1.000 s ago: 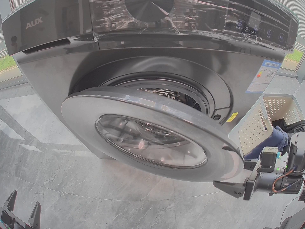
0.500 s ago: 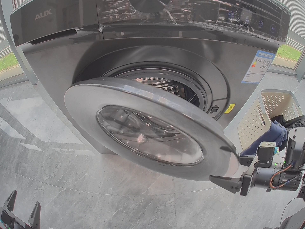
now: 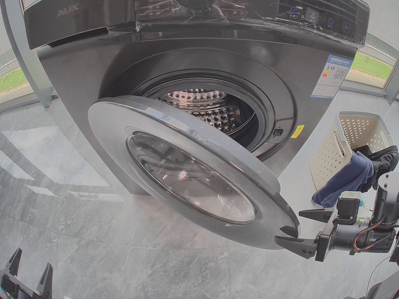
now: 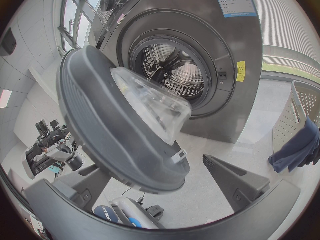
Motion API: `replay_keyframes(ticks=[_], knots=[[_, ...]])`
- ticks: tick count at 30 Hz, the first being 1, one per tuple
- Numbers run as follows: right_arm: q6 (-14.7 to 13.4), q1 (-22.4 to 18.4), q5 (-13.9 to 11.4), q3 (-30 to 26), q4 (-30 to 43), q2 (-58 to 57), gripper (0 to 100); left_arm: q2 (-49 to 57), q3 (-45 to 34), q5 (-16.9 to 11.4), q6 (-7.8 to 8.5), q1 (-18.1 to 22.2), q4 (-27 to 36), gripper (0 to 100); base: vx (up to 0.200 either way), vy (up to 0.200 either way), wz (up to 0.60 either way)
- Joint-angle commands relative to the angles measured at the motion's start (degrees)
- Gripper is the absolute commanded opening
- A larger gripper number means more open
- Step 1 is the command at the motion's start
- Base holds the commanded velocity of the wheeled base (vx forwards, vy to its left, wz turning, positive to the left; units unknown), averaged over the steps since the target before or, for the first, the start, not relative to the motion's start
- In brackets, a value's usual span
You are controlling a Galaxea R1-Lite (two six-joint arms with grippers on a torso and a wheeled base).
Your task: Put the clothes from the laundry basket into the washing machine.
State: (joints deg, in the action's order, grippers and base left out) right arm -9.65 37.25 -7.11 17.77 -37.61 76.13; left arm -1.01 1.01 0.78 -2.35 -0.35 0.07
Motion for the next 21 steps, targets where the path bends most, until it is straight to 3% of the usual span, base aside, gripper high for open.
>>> replay_keyframes(ticks=[1, 4, 11, 20, 21], knots=[[0.07, -0.34, -0.01, 3.06, -0.01, 3.15, 100, 0.84, -1.01, 0.01, -0.02, 0.0, 0.01, 100, -0.2, 0.0, 0.0], [0.34, 0.63, -0.19, 3.23, -0.01, 4.29, 100, 0.84, -1.01, 0.01, -0.02, 0.0, 0.01, 100, -0.2, 0.0, 0.0], [0.07, 4.23, -0.36, -0.2, -0.01, 3.23, 100, 0.84, -1.01, 0.01, -0.02, 0.0, 0.01, 100, 0.0, 0.0, 0.0], [-0.01, 3.18, 0.25, -8.37, 0.25, -2.3, 100, 0.84, -1.01, 0.01, -0.02, 0.0, 0.01, 100, 0.0, 0.0, 0.0], [0.07, 1.51, 1.13, -10.22, 0.61, -3.18, 100, 0.84, -1.01, 0.01, -0.02, 0.0, 0.01, 100, 0.0, 0.0, 0.0]])
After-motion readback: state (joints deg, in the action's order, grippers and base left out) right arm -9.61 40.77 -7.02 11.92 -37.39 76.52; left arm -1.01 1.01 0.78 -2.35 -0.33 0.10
